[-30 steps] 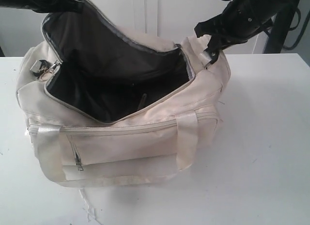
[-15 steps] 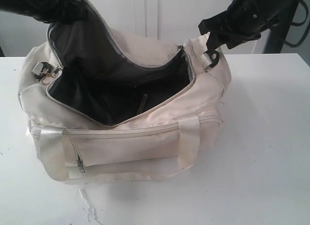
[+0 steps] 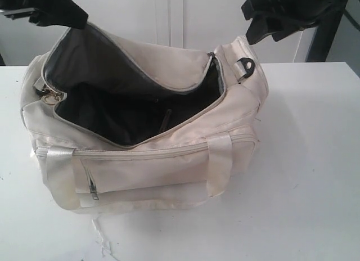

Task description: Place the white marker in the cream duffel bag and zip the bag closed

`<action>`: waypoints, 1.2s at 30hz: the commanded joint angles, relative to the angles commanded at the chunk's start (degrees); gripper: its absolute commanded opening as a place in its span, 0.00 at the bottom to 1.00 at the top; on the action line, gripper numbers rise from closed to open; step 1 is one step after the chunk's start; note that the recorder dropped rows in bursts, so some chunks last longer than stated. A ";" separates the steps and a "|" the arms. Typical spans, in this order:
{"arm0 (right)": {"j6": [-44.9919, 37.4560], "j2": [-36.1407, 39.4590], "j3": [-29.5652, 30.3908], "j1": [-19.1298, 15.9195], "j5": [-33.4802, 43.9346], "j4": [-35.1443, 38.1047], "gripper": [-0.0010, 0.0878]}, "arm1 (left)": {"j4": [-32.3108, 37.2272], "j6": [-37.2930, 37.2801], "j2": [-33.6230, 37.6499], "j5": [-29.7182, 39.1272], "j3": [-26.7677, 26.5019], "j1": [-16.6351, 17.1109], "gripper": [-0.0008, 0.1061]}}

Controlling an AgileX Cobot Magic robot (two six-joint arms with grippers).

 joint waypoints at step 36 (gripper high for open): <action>-31.63 4.78 -0.11 18.61 -11.43 37.55 0.01 | 4.33 -10.99 5.09 0.12 2.00 19.04 0.24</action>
